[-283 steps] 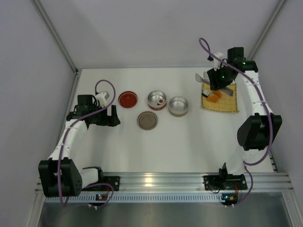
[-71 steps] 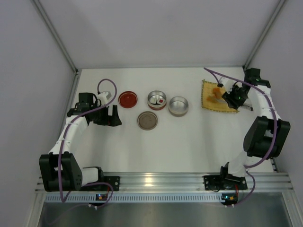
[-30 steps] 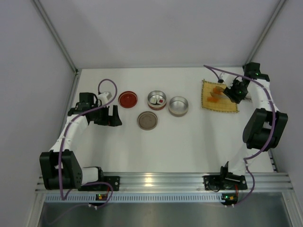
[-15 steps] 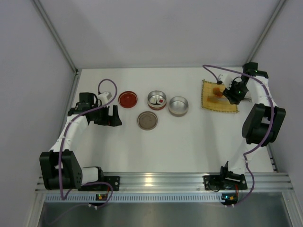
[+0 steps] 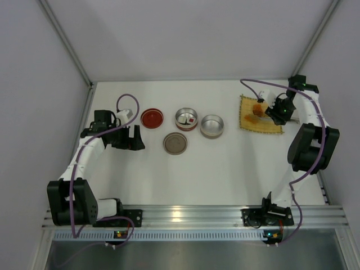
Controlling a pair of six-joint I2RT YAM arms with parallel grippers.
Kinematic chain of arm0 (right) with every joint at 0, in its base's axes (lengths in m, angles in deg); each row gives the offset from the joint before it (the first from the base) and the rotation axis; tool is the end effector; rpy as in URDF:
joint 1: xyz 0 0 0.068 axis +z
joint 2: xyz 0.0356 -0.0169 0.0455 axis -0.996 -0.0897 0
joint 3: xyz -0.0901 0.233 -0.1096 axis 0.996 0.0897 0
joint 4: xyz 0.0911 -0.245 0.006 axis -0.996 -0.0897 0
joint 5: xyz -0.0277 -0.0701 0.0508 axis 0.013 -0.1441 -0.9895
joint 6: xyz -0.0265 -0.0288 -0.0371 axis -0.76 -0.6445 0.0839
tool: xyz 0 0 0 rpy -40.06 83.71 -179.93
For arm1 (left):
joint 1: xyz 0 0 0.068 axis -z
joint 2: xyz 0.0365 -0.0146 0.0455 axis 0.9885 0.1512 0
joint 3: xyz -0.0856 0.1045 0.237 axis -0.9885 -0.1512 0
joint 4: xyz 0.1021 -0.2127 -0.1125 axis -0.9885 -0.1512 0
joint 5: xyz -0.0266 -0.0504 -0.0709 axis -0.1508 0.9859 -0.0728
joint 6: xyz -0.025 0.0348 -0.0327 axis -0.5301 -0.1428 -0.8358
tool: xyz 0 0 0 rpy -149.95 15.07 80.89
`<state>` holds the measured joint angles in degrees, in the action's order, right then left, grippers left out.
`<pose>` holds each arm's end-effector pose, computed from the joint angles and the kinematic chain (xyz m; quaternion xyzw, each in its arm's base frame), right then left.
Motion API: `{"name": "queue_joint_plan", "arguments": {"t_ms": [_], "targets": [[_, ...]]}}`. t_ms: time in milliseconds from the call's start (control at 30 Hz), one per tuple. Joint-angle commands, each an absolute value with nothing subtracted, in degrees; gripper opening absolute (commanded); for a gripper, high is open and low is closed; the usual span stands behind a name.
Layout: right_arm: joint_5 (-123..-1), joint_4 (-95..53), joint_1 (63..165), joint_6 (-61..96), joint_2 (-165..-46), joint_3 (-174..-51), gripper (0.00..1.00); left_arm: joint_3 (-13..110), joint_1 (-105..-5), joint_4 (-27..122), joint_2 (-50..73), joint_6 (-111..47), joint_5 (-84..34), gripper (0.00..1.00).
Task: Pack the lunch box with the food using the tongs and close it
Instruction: Pick up the fake food from the plate.
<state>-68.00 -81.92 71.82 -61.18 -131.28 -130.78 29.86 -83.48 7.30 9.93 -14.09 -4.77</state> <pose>0.3702 -0.0772 0.2656 -0.4984 0.8481 -0.0075 0.1795 0.2523 -0.0074 0.2482 0.1017 0.9303 -0.2146 0.2796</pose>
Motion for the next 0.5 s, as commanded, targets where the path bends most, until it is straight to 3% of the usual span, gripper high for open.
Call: {"name": "queue_joint_plan", "arguments": {"t_ms": [0, 300, 467], "targets": [[-68.37, -85.75, 70.88, -62.97, -130.54, -132.3, 0.38, 31.58, -83.68, 7.24, 10.04, -13.69, -3.62, 0.98], [-67.75, -88.04, 70.09, -62.71, -130.36, -134.67, 0.36, 31.41, -83.85, 7.33, 9.87, -13.78, -3.18, 0.98], [-69.24, -88.3, 70.09, -61.31, -129.75, -135.11, 0.27, 31.41, -83.85, 7.24, 9.69, -13.78, -3.27, 0.98]]}}
